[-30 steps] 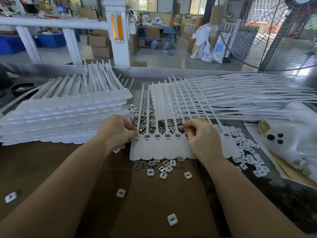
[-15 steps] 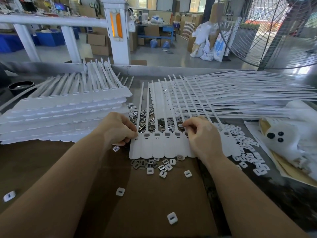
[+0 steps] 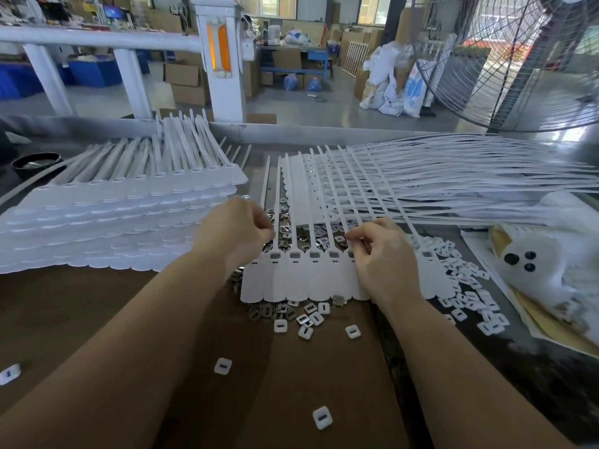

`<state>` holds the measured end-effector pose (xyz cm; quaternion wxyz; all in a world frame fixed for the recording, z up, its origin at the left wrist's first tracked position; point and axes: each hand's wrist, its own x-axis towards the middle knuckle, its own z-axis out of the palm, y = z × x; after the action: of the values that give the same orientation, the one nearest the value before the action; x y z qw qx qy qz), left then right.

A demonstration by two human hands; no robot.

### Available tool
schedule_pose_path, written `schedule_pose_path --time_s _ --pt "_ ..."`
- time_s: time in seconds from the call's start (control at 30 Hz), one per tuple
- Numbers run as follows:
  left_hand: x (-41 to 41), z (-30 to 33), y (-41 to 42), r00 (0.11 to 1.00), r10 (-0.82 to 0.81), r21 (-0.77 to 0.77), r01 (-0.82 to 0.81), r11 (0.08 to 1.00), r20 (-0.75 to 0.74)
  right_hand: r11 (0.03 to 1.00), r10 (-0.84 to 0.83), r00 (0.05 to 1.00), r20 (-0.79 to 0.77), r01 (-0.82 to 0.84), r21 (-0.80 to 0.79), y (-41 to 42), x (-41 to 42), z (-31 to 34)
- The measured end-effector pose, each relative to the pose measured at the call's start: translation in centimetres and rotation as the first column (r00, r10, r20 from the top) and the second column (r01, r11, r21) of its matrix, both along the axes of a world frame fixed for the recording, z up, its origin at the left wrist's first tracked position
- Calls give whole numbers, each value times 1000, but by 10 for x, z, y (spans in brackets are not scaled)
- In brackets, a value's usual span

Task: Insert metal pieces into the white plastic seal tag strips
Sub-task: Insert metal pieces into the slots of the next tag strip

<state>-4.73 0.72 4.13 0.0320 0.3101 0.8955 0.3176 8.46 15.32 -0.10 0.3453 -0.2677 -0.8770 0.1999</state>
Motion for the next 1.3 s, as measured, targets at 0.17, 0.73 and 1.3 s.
schedule_pose_path --time_s 0.17,0.73,1.3 --pt "15 -7 37 985 -174 41 175 984 -10 1000 -1 1000 -3 1 13 1 -1 -1" --pt "16 -15 79 989 -79 -208 51 977 -126 1000 2 1000 10 -2 -1 3 0 -1" --pt "28 -15 46 928 -250 415 119 902 276 990 129 984 -122 -134 -34 -1 4 3"
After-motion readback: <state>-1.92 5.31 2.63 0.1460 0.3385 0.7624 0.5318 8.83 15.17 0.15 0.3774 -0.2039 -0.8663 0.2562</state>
